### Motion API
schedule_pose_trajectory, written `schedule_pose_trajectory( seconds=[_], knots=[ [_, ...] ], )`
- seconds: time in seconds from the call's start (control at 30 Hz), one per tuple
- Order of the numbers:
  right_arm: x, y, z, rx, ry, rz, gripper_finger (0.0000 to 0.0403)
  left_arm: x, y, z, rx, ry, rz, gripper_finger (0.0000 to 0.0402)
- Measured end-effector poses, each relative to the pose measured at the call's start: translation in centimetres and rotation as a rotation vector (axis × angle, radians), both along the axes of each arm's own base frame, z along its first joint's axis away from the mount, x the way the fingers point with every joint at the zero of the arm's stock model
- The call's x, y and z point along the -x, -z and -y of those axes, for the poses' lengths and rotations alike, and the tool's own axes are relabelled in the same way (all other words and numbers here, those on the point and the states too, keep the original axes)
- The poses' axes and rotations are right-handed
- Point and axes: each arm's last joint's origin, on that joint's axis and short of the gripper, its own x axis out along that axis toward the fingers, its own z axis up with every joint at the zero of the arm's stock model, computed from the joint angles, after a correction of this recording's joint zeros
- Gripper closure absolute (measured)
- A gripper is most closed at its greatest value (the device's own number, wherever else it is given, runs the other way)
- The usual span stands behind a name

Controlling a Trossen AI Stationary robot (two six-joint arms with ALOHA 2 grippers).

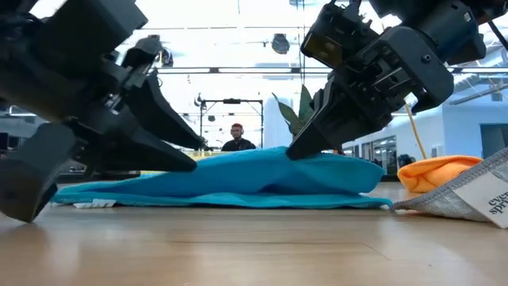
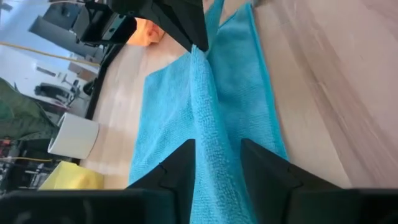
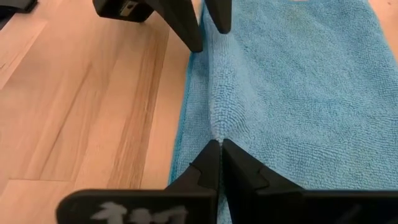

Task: Fold microfiber towels
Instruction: Fold the blue microfiber cloth

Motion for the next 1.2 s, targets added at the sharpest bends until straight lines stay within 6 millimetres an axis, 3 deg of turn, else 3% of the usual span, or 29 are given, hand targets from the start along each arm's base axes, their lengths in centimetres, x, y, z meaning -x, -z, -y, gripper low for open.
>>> schedule_pose_trajectory(
  seconds=[0.4,0.53,0.73,0.87,1.0,1.2],
  knots=[
    [0.0,0.0,0.0,0.001,0.000,0.000,0.0399,-0.2,0.1,-0.1,-0.028,0.057,-0.043,0.0308],
    [0.0,0.0,0.0,0.001,0.000,0.000,0.0399,-0.6,0.1,-0.1,-0.017,0.180,-0.100,0.0272],
    [0.0,0.0,0.0,0.001,0.001,0.000,0.0399,-2.2,-0.2,-1.2,0.093,0.249,-0.084,0.0164],
    [0.0,0.0,0.0,0.001,0.001,0.000,0.0399,-2.6,-0.5,-1.8,0.025,0.123,0.002,0.0115],
    [0.0,0.0,0.1,0.001,0.002,0.000,0.0399,-2.5,-0.6,-2.0,-0.031,0.039,0.045,0.0105],
    [0.0,0.0,0.1,0.001,0.002,0.000,0.0399,-2.4,0.0,-2.1,-0.006,-0.106,0.124,0.0132]
  ],
)
